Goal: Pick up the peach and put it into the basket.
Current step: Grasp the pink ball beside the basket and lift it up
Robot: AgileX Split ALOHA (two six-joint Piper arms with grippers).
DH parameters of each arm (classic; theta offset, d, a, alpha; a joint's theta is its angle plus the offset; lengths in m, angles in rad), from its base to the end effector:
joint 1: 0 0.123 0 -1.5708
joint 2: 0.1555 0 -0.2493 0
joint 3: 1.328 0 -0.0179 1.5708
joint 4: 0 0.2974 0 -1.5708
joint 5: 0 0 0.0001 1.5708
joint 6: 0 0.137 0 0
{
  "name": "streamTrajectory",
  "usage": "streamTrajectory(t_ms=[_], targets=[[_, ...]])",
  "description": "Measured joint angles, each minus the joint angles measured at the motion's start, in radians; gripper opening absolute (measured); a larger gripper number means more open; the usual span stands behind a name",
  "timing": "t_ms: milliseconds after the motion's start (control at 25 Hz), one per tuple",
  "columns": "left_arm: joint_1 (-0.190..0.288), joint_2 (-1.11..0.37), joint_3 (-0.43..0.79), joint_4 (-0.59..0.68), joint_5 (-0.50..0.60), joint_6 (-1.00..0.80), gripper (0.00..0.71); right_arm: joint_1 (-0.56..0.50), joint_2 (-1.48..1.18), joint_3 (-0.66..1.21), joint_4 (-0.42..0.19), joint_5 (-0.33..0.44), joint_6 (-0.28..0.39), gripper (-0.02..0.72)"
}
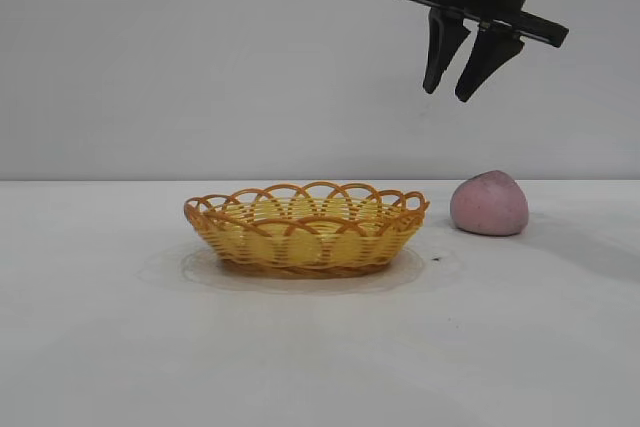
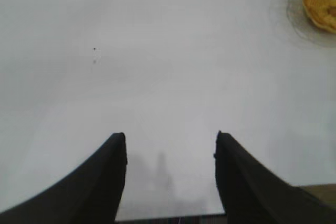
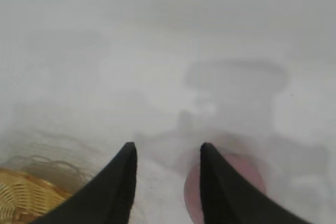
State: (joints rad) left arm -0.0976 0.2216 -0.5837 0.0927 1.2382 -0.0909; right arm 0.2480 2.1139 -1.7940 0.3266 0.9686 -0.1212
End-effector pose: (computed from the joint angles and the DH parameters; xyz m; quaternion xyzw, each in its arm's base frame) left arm 0.1251 -0.0002 0.2633 0.0004 0.9235 0.0102 0.3834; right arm 0.4803 0.1590 0.1408 -0.1132 0.9655 0.1598 0.1715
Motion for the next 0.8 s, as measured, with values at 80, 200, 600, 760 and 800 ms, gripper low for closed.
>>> streamTrajectory(t_ms=[80,200,600,760,800], targets=[[0.000,-0.056,0.021,0.004,0.014,-0.004,0.384,0.000,0.000,0.000,0.000,0.003,0.000,0.247],[0.000,-0.139,0.044,-0.002,0.030,0.009,0.384,0.000,0.000,0.000,0.000,0.005,0.000,0.247],[0.000,-0.241,0.092,-0.049,-0.093,0.070,0.384,0.000,0.014,0.000,-0.004,0.018,0.000,0.247],[0.000,-0.241,0.096,-0.055,-0.106,0.081,0.384,0.000,0.043,0.000,-0.011,0.039,0.000,0.247],[0.000,-0.241,0.097,-0.055,-0.108,0.082,0.384,0.000,0.048,0.000,-0.013,0.039,0.000,0.247]])
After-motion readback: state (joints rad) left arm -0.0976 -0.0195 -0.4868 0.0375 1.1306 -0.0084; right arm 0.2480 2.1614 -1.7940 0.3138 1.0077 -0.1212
